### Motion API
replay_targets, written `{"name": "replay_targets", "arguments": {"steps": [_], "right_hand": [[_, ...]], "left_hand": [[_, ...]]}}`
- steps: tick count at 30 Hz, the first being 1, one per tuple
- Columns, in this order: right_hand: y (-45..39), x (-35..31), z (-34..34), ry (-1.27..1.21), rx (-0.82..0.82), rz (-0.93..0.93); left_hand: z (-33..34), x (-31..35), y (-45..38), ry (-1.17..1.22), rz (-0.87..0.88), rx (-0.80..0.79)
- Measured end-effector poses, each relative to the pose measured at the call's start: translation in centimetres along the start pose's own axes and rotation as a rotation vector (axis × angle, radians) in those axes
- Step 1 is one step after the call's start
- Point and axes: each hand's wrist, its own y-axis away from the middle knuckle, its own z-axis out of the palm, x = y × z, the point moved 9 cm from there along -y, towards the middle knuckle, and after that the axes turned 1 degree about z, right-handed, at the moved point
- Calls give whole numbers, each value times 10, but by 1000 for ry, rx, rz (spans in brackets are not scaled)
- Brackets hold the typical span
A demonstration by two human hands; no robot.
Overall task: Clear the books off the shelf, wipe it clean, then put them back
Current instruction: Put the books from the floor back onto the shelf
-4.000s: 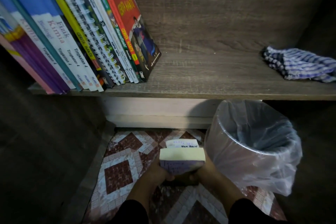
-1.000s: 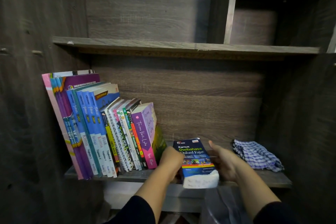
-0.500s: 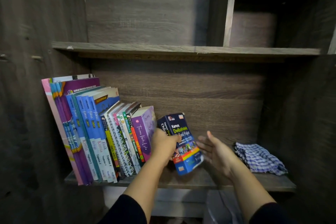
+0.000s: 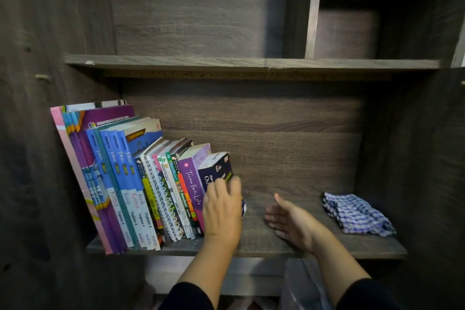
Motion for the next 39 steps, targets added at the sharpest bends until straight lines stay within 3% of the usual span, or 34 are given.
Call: {"name": "replay_targets", "arguments": {"steps": [2,4,7,16,22,26,29,32,36,39], "right_hand": [[-2,1,-2,-3,12,-3],[-3,3,-3,-7,17,0],[-3,3,-4,3,19,2],[5,1,-10,81,63,-20],[24,-23,-67,-40,373,-207],[47,-38,-128,472,749,-275],[62,-44,-148,846,881,-230],[61,-40,-158,1258,916,-70],[65,-38,-165,1379,918,-22],[71,-48,-163,1161,917,-78]], "left_hand": [[13,15,3,-102,184,-130],[33,20,14,-245,319,-360],[49,10,24,-391,332,-533],[40,25,18,-279,246,-476],[45,57,6,-106,257,-421],[62,73,5,-36,215,-449],[74,80,5,7,186,-476],[87,82,5,47,130,-509],[97,83,9,136,67,-560],[106,83,14,478,-102,-644]]}}
